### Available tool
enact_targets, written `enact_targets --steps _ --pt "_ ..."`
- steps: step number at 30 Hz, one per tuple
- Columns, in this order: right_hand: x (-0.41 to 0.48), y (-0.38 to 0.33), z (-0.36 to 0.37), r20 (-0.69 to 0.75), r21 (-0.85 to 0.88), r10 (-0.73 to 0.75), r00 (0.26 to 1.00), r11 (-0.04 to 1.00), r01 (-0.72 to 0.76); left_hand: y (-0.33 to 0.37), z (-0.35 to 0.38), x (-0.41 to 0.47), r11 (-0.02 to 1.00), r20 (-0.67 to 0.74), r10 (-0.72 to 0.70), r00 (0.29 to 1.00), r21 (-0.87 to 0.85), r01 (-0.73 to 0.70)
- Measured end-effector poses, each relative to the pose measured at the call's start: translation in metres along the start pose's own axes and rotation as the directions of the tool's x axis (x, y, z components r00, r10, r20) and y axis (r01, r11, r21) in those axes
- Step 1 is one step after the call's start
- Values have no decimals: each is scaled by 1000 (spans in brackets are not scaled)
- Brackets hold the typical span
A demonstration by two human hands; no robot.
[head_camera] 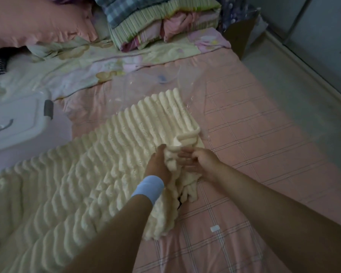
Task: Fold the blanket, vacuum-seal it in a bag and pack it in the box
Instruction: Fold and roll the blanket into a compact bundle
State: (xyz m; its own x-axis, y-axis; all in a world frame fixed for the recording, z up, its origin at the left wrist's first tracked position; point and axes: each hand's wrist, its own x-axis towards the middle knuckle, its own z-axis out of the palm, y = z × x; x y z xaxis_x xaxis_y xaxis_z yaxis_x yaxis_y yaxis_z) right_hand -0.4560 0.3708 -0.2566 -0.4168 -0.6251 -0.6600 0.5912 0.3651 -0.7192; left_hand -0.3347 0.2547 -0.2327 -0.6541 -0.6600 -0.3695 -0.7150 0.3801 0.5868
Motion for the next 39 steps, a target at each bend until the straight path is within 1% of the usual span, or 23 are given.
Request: enact_targets --steps 2,4,7,10,13,15,17,18,19,21,22,23,24,26,28,29,31,32,34,35,36,37,39 --pt "-2 -4 -7 -207 -471 -174 963 880 58 -3 -22 10 991 -56 -134 989 -10 134" --pt "3 12 -15 -110 -764 -257 960 640 84 -8 -42 17 968 -64 -244 968 50 248" --pt "2 31 -11 146 -770 -168 975 600 219 -13 -67 28 893 -39 -259 965 372 255" --pt "10 60 0 34 -873 -114 993 481 85 -6 -83 31 959 -176 -181 968 187 214" --pt "0 67 7 -201 -719 -296 934 692 64 6 -96 31 989 -430 -85 899 -143 26" --pt "-4 63 6 -318 -562 -318 893 822 92 10 -97 32 974 -415 -39 909 -219 -58" --pt "-12 56 -2 -176 -624 -219 960 779 64 11 -90 29 978 -284 -38 958 -206 -22" --pt "-17 48 -9 -37 -782 -126 991 621 50 11 -86 27 989 -213 -46 976 -150 14" --pt "-26 39 -19 49 -923 -45 998 380 63 11 -82 24 997 -148 -50 988 -72 40" --pt "-44 22 -40 68 -991 -44 997 -119 63 18 -78 17 999 -72 2 997 49 1" --pt "-52 14 -52 75 -954 -63 995 -293 53 25 -78 14 997 -87 61 994 55 -56" --pt "-60 8 -64 48 -935 -107 993 -354 7 32 -78 13 992 -137 127 982 38 -123" --pt "-64 4 -74 4 -938 -179 984 -341 -58 42 -78 12 981 -209 191 959 15 -192" --pt "-70 0 -86 -40 -984 -307 951 -152 -90 60 -74 13 957 -301 262 917 -39 -287" --pt "-70 1 -89 -65 -994 -330 942 99 -34 73 -62 17 966 -191 241 952 -47 -254" --pt "-70 1 -87 -62 -990 -276 959 136 -25 74 -53 20 982 -86 191 978 22 -190" --pt "-68 2 -76 -80 -994 -133 988 -66 -89 68 -35 17 932 134 77 988 343 -120" --pt "-68 1 -69 -113 -969 -67 991 -214 -125 64 -32 15 840 214 25 976 526 -137" --pt "-63 1 -57 -150 -928 -11 989 -343 -145 57 -39 17 593 267 -11 964 778 -208" --pt "-56 2 -52 -131 -939 -23 991 -318 -131 54 -52 25 519 225 -2 974 833 -192" --pt "-49 1 -46 -95 -962 -41 995 -254 -103 54 -70 35 534 125 15 992 838 -114" --pt "-42 0 -40 -53 -985 -65 996 -159 -62 52 -93 51 639 -42 61 997 769 -6" --pt "-27 -2 -27 29 -999 -98 995 24 32 52 -143 79 897 -448 91 889 425 122"
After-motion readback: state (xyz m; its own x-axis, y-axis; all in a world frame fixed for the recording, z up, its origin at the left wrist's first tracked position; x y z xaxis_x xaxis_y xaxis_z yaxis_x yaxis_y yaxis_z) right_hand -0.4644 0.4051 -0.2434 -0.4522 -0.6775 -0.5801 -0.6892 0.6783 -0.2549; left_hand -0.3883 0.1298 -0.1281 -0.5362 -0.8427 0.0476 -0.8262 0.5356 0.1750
